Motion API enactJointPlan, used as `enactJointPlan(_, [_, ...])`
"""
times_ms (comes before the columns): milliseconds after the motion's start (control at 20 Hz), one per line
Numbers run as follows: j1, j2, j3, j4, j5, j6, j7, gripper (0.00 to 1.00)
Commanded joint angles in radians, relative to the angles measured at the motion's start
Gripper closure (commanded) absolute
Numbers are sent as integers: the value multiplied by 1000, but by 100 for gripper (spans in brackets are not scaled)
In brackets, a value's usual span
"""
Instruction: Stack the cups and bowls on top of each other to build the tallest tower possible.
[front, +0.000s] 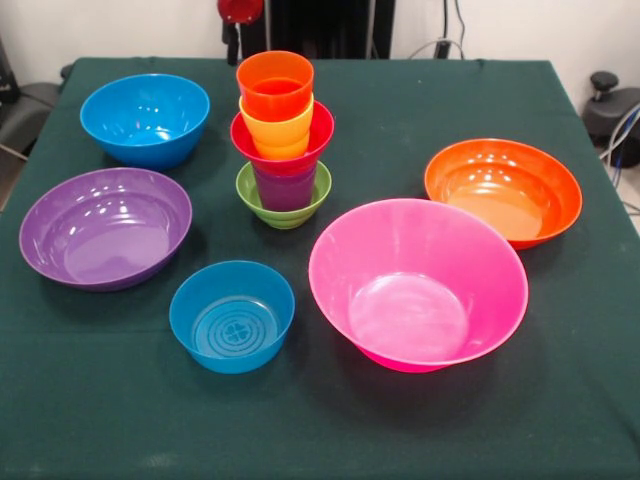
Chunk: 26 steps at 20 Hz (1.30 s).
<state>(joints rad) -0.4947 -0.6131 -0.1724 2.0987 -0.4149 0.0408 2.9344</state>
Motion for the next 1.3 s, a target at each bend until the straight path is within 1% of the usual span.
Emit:
enactJointPlan(50, [-10,23,100,-98,-6,-3,-26,0])
enactJointPlan(250, [-51,39,124,-118,-10,6,-42,0])
enactJointPlan(550, [-80,44,132,-158,-33,30,-79,0])
enactJointPlan(800, [-132,30,172,-182,-45,84,-125,0])
enactJointPlan(1000, [-143,9,192,-201,-35,139,-146,0])
enactJointPlan(1200, [-150,9,213,-256,-14,198,-156,0])
enactJointPlan(1300, [-154,-6,228,-269,4,234,-155,0])
